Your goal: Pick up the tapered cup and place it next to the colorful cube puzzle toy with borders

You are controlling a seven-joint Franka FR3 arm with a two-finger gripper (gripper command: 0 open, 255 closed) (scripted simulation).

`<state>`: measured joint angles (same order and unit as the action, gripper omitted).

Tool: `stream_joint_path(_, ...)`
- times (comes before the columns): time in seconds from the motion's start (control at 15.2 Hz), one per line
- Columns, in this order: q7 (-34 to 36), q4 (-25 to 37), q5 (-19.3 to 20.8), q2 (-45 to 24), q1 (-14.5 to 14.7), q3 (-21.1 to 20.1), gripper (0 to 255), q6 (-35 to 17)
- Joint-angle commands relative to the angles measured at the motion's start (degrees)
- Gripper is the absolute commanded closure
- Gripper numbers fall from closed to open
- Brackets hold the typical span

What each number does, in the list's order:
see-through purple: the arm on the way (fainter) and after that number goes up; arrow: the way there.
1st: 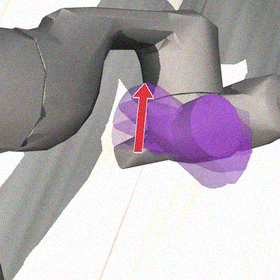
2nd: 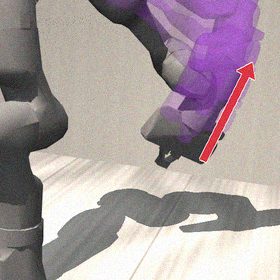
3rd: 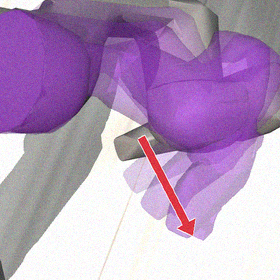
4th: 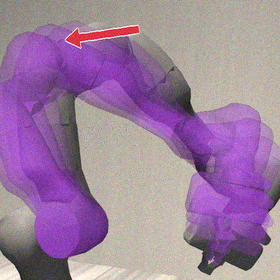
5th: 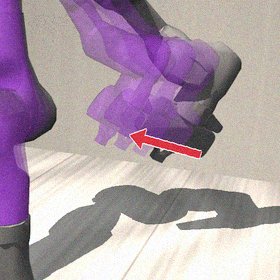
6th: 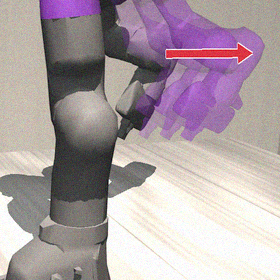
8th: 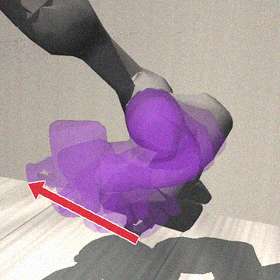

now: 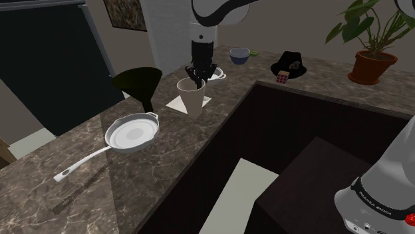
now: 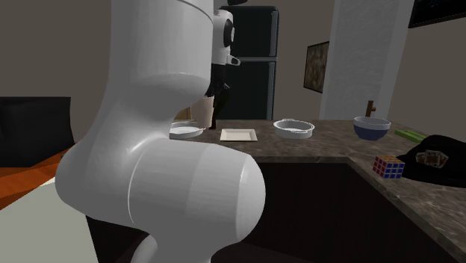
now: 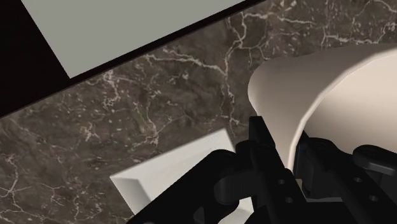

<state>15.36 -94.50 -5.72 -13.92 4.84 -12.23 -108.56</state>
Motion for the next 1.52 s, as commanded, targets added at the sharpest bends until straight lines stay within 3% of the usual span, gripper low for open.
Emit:
stream_joint_path(0.0, 0.2, 1.4, 0.0, 0.2, 0.0, 0.0, 255, 1.6)
stream_joint_path(1.06, 1.8, 14.4, 0.4, -0.3, 0.2, -0.2, 255, 14.0)
stream_joint_path(1.45, -6.3, 5.3, -1.3, 5.8, -4.8, 2.7, 255, 12.0)
